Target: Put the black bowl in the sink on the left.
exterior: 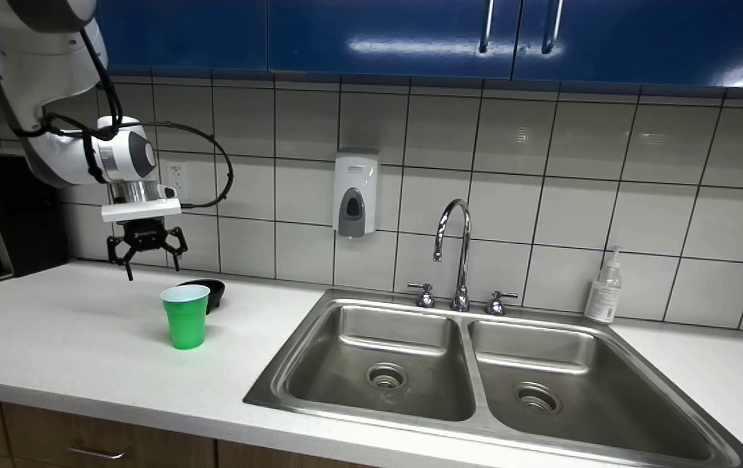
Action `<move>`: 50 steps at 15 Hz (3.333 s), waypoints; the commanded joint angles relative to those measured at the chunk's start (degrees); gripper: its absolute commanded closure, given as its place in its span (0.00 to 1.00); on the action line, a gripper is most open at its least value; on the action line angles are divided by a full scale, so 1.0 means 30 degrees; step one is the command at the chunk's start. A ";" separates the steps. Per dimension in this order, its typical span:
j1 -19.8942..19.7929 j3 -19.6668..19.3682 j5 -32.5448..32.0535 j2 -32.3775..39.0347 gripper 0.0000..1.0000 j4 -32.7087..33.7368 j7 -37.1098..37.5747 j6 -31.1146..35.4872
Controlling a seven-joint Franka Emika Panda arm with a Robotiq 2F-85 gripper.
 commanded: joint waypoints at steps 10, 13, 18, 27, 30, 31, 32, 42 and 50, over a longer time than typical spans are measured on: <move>0.0052 -0.0484 -0.0376 0.3765 0.00 0.4737 0.0591 -0.2507; 0.0087 -0.0572 -0.0358 0.4427 0.00 0.5488 0.0580 -0.2852; 0.0106 -0.0571 -0.0282 0.5198 0.00 0.6515 0.0517 -0.3390; 0.0085 -0.0503 -0.0160 0.5736 0.69 0.7425 0.0389 -0.3775; 0.0009 -0.0426 -0.0041 0.5694 0.91 0.7477 0.0297 -0.3743; -0.0014 -0.0404 0.0000 0.5669 0.99 0.7490 0.0282 -0.3725; -0.0036 -0.0372 0.0042 0.5642 1.00 0.7489 0.0245 -0.3715; 0.0085 -0.0231 -0.0062 0.5153 0.98 0.6975 0.0141 -0.3251; -0.0036 0.0162 -0.0040 0.3220 0.98 0.5656 -0.0017 -0.1605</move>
